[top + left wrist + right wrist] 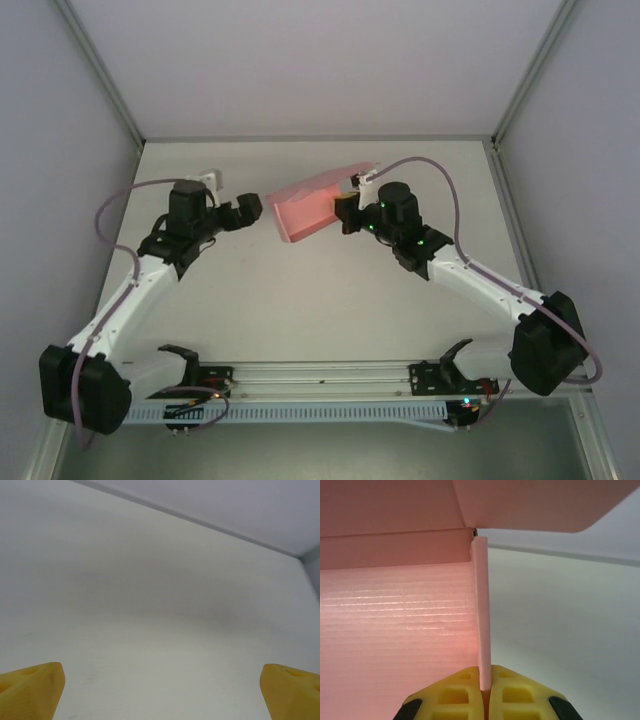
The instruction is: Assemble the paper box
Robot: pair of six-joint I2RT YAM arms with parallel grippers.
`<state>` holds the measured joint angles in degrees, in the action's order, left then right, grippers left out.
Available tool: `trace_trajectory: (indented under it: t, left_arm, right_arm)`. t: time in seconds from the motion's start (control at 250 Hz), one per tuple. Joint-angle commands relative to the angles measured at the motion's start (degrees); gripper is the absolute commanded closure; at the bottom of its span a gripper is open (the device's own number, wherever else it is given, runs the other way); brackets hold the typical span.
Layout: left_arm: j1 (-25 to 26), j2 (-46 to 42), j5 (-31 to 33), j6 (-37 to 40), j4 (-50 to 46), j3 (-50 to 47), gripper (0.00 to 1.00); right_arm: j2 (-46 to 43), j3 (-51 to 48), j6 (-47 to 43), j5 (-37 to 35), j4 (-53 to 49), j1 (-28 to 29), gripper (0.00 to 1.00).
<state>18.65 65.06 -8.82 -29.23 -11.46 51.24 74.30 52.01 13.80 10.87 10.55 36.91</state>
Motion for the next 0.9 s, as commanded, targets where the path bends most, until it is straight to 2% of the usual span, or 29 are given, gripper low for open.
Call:
trace_trajectory:
  t: [0.0,0.188,0.272,0.359,0.607,0.711,0.894]
  left_arm:
    - [1.5,4.4,-18.4,2.4,14.5,0.1,0.00]
    - [6.1,9.1,-22.2,7.6,15.1,4.6,0.00]
    - [7.3,9.4,-22.9,7.9,15.7,4.9,0.00]
    - [8.1,9.4,-23.0,7.6,15.5,5.6,0.00]
    - [10.2,10.2,-23.2,8.1,14.5,10.0,0.00]
    - [11.3,11.3,-23.1,9.1,11.9,13.6,0.00]
    - [12.5,10.8,-22.8,9.7,10.1,15.3,0.00]
  right_arm:
    - [1.1,0.3,5.0,13.3,9.3,0.7,1.00]
    - [4.1,2.6,5.4,13.6,9.5,2.3,1.00]
    - [5.6,4.4,3.8,10.2,5.8,3.4,1.00]
    - [7.0,7.3,-1.6,3.8,-1.9,5.7,1.00]
    - [13.3,13.1,-9.4,-23.4,-16.1,14.4,1.00]
    - [17.5,15.6,-9.5,-28.1,-20.5,16.3,1.00]
    - [20.8,17.2,-9.0,-35.6,-22.3,17.3,1.00]
